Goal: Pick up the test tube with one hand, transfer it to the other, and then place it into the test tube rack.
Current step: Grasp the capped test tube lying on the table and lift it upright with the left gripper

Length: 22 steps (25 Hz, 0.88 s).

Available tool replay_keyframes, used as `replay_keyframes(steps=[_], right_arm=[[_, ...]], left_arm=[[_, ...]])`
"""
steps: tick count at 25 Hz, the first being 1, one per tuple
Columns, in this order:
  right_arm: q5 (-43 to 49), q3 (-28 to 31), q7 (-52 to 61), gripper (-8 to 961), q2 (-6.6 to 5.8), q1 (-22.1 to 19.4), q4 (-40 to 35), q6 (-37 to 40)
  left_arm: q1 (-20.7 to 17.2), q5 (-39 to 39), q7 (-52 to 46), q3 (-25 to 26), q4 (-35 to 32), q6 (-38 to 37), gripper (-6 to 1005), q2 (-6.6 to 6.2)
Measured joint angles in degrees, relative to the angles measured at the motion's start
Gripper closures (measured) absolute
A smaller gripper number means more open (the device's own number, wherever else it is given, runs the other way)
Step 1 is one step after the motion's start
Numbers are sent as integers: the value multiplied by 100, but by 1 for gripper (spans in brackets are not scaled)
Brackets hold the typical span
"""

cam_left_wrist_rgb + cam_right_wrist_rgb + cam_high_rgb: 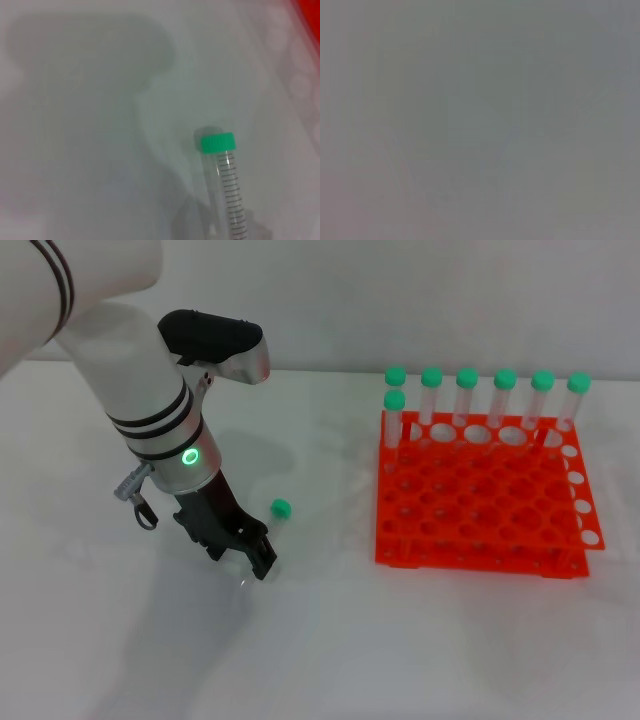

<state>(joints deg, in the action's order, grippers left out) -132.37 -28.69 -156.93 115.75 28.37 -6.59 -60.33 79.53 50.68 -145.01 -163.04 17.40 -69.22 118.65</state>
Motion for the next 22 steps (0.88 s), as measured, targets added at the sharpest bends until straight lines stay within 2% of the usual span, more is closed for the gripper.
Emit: replay_keyframes(steps=[5,16,22], right_arm=[[2,4,-2,96,0,-5,0,1],[1,22,-5,97,0,-6,0,1],[-2,27,-5,97,0,1,0,4]], left_arm=[[0,11,-1,0,-125,65,317,5],[-27,33,-7,0,-156,68,723,12],[-46,193,-79,0,-319,101,732,15]])
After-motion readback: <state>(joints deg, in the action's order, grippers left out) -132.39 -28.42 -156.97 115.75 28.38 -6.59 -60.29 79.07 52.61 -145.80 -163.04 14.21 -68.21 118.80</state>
